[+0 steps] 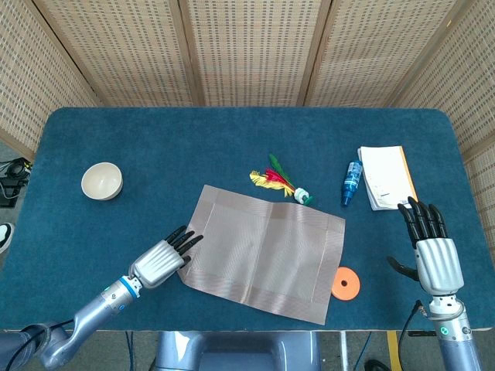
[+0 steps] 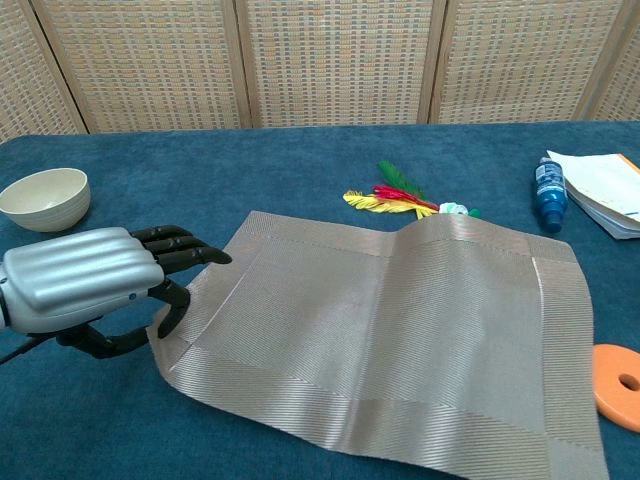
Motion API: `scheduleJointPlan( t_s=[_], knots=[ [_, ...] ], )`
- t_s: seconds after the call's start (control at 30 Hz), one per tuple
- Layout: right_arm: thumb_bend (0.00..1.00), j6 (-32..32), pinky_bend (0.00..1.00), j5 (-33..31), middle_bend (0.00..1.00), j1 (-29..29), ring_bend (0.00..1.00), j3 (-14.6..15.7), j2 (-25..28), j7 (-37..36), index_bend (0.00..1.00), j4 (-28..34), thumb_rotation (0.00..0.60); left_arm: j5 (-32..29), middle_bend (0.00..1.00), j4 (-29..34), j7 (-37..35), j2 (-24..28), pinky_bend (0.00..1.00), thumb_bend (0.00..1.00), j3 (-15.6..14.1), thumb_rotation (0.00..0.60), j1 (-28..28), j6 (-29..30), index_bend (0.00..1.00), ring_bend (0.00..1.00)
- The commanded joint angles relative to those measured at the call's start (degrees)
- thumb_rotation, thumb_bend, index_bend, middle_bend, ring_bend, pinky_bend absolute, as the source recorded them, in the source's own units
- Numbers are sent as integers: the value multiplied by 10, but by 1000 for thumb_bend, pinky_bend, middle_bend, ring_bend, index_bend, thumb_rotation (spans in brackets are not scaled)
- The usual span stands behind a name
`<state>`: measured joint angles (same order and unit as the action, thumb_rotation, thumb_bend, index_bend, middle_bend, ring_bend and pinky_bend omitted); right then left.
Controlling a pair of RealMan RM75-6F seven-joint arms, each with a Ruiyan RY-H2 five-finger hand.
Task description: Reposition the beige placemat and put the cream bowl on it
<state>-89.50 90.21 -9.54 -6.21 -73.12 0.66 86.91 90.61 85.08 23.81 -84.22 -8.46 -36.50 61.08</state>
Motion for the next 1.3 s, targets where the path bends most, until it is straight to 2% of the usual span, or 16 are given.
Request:
scheduleJointPlan(
  t_s=[0.03,0.17,0.3,0.5,0.77,1.1,1.13,1.2,1.27,1.3],
  knots=[
    [0,-1,0,1,0,0,0,0,0,1,35,1,600,-9,0,4,9,11,0,551,-2,600,13,5,842,0],
    [0,0,0,1,0,0,0,0,0,1,36,1,600,0,0,7,-2,19,0,551,-10,600,17,-1,845,0],
    [0,0,0,-1,0,1,0,-1,0,0,36,1,600,29,0,29,-22,36,0,552,-32,600,17,-7,846,0],
    [0,-1,0,-2,0,1,0,-3,1,1,38,1,600,44,0,80,4,59,0,552,-50,600,20,-26,846,0],
    [0,0,0,-3,0,2,0,-4,1,3,43,0,600,35,0,129,43,74,0,552,-51,600,21,-57,846,0],
    [0,1,0,-6,0,2,0,-6,1,2,53,-1,600,27,0,149,45,82,0,546,-48,600,17,-87,829,0],
    [0,1,0,-7,0,2,0,-6,1,3,53,-1,600,29,0,148,43,83,0,537,-48,600,17,-88,807,0],
    [0,2,0,-7,0,2,0,-6,1,3,54,-2,600,29,0,147,46,85,0,394,-47,600,17,-88,616,0],
    [0,2,0,-6,0,2,0,-5,1,4,54,-2,600,28,0,147,46,87,0,83,-44,600,21,-83,176,0],
    [0,1,0,-6,0,2,0,-5,1,4,54,-1,600,30,0,149,38,90,0,18,-42,600,22,-78,75,0]
  ],
)
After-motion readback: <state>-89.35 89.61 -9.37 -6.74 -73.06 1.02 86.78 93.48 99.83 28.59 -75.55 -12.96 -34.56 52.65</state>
